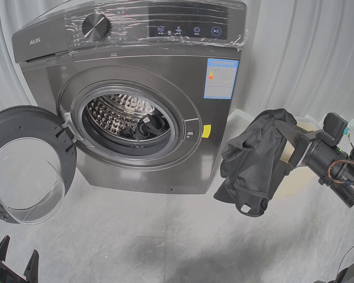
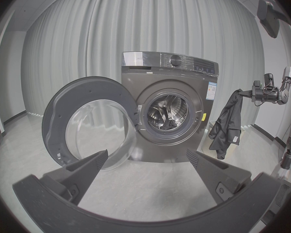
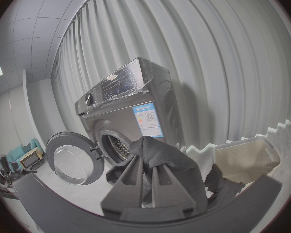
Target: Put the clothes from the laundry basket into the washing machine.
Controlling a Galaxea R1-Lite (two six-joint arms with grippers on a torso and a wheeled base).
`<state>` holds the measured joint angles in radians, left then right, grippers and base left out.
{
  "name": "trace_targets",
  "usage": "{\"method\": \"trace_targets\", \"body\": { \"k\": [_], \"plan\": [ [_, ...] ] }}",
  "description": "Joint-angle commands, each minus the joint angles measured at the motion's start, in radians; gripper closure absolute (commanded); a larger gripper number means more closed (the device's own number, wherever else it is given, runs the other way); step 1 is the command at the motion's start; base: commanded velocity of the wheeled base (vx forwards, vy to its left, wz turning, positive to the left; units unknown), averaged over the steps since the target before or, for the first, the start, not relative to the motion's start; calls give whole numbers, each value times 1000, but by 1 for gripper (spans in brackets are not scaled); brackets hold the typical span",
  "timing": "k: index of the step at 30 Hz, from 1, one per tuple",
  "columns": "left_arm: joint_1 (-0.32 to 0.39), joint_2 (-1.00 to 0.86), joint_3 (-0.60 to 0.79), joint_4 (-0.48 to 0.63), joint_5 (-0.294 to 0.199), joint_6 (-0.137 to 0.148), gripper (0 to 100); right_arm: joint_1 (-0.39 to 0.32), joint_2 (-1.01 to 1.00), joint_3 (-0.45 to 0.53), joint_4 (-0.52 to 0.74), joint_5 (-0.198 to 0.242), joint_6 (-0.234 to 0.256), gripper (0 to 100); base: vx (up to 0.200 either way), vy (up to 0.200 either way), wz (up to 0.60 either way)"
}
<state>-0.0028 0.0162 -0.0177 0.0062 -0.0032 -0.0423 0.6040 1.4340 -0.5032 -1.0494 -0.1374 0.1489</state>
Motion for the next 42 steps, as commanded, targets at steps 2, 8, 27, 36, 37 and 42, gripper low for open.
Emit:
{"method": "trace_targets", "body": {
  "k": [2,8,27,36,37,42],
  "plan": [
    [0,-16,15,0,0,-1,0,0,2,0,0,-1,0,100,0,200,0],
    [0,-16,15,0,0,-1,0,3,3,2,0,-1,0,100,0,200,0],
    [-2,-16,15,0,0,1,0,8,3,12,0,1,1,100,0,21,0],
    [0,-16,15,0,0,1,0,8,5,20,0,1,1,100,0,44,0],
    [-2,-16,15,0,0,2,0,8,8,20,0,2,1,100,0,200,0],
    [-2,-16,15,0,0,1,0,8,17,22,0,2,1,100,0,200,0]
  ]
}}
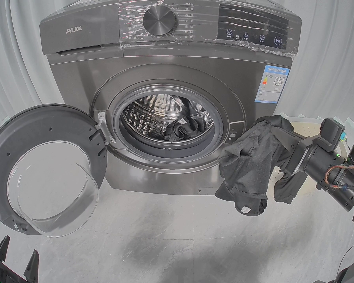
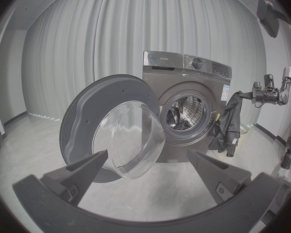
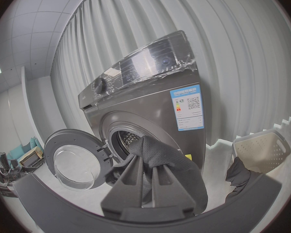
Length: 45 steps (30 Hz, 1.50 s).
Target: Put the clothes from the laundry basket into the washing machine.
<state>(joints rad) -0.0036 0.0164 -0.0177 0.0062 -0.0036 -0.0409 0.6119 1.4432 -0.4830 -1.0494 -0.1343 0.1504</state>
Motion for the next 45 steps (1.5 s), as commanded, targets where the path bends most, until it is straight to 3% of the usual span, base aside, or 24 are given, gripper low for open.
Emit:
{"method": "trace_targets", "body": {
  "k": [1,6,11,26,27,28,30,32,34,35,37,39,42,43,45],
  "plan": [
    [1,-16,15,0,1,-1,0,0,8,1,0,1,0,100,0,200,0],
    [1,-16,15,-2,1,6,0,32,8,6,0,-1,0,100,0,120,0],
    [1,-16,18,-3,5,38,0,57,17,3,0,-1,0,100,0,0,0],
    [2,-16,18,-3,-3,56,0,98,86,-48,0,-2,5,100,0,0,0],
    [4,-16,18,-3,-16,81,0,109,100,-57,-1,-4,24,100,0,0,0],
    [4,-16,18,-3,-18,82,0,109,100,-59,-1,-4,28,100,0,0,0],
    [4,-16,-13,-38,-45,76,0,123,111,-69,-1,-13,49,100,0,0,0],
    [11,37,-226,-87,-118,38,0,134,137,-88,-4,-18,58,100,0,0,0],
    [13,59,-248,-83,-130,35,0,134,141,-91,-4,-18,58,100,0,0,0],
    [5,182,-288,-68,-207,36,0,135,149,-121,-14,-18,58,100,0,0,0],
    [1,324,-265,-94,-285,42,0,135,172,-143,-18,-19,60,100,0,0,0],
    [2,405,-252,-144,-312,45,0,138,186,-166,-26,-18,64,100,0,0,0],
    [-4,556,-226,-276,-328,79,0,146,204,-195,-63,-19,84,100,0,0,0],
    [-16,625,-223,-341,-328,91,0,143,220,-217,-81,-18,90,100,0,0,0],
    [-65,723,-228,-426,-328,88,0,138,247,-252,-86,-18,92,100,0,0,0]
  ]
}}
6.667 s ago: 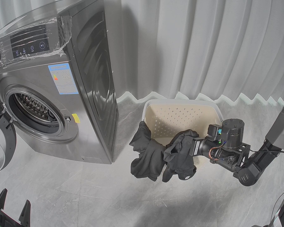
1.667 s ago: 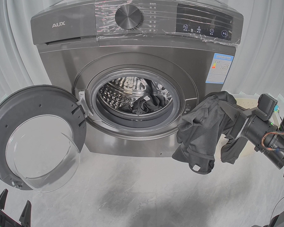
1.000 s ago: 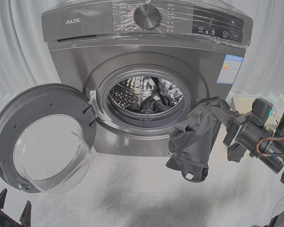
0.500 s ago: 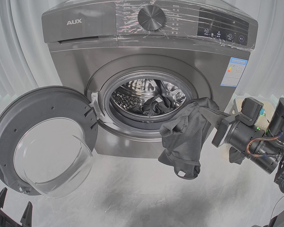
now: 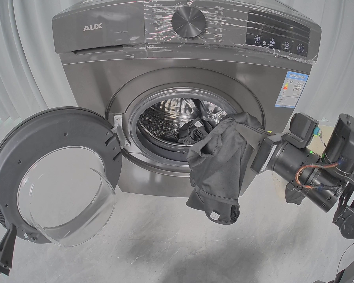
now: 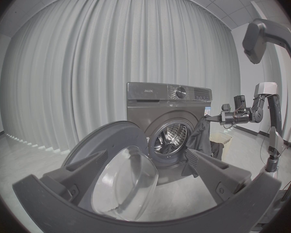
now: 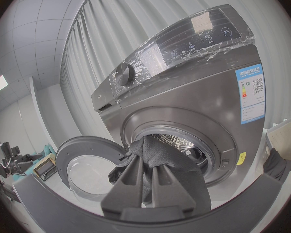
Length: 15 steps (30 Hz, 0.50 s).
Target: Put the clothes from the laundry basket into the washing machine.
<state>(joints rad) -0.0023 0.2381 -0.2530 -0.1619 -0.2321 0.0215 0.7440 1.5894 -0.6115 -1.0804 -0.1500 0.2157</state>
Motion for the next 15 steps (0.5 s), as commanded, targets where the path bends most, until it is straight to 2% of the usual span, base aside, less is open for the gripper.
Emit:
{"method": "trace_targets", "body": {
  "k": [1,3,8,10,15],
  "plan": [
    [-67,501,8,-258,-99,26,0,6,101,-123,-55,-2,27,100,0,0,0],
    [-153,612,-2,-343,-96,12,0,14,127,-152,-55,-2,25,100,0,0,0],
    [-288,791,-31,-446,-93,-9,0,12,192,-189,-56,-5,17,100,0,0,0],
    [-341,865,-46,-496,-84,3,0,15,213,-208,-56,-16,16,100,0,0,0],
    [-420,1064,-97,-633,-21,-2,0,24,264,-254,-58,-52,17,100,0,0,0]
  ]
}}
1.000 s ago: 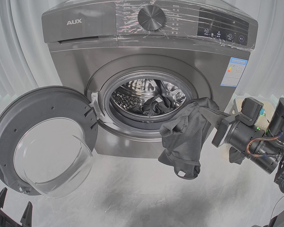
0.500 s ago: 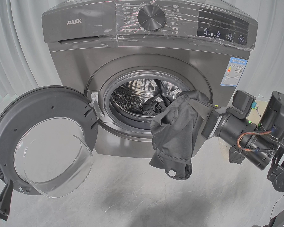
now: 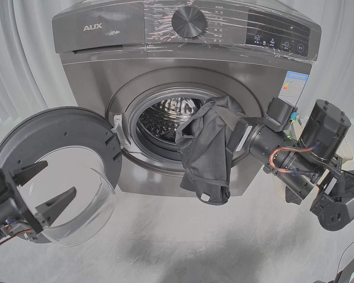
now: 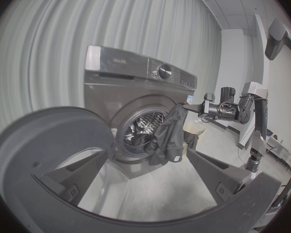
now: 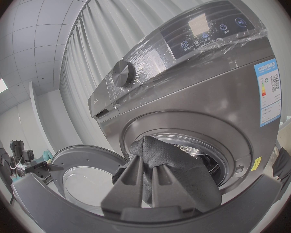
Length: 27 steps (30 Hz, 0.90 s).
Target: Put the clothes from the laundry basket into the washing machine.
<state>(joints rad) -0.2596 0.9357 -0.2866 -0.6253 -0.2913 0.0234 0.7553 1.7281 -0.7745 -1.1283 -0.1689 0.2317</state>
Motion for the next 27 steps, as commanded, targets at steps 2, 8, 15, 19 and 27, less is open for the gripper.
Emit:
{"method": "trace_targets", "body": {
  "k": [2,8,15,19,27],
  "plan": [
    [-171,440,-77,-228,41,-13,0,21,137,-103,-13,-49,6,100,0,0,0],
    [-217,554,-98,-309,14,-34,0,21,150,-108,-25,-53,5,100,0,0,0],
    [-241,626,-141,-310,-126,-85,0,22,163,-137,-24,-52,3,100,0,0,0],
    [-242,669,-161,-310,-144,-86,0,22,171,-144,-24,-52,1,100,0,0,0],
    [-242,758,-189,-318,-200,-82,0,30,177,-163,-25,-52,1,100,0,0,0]
  ]
}}
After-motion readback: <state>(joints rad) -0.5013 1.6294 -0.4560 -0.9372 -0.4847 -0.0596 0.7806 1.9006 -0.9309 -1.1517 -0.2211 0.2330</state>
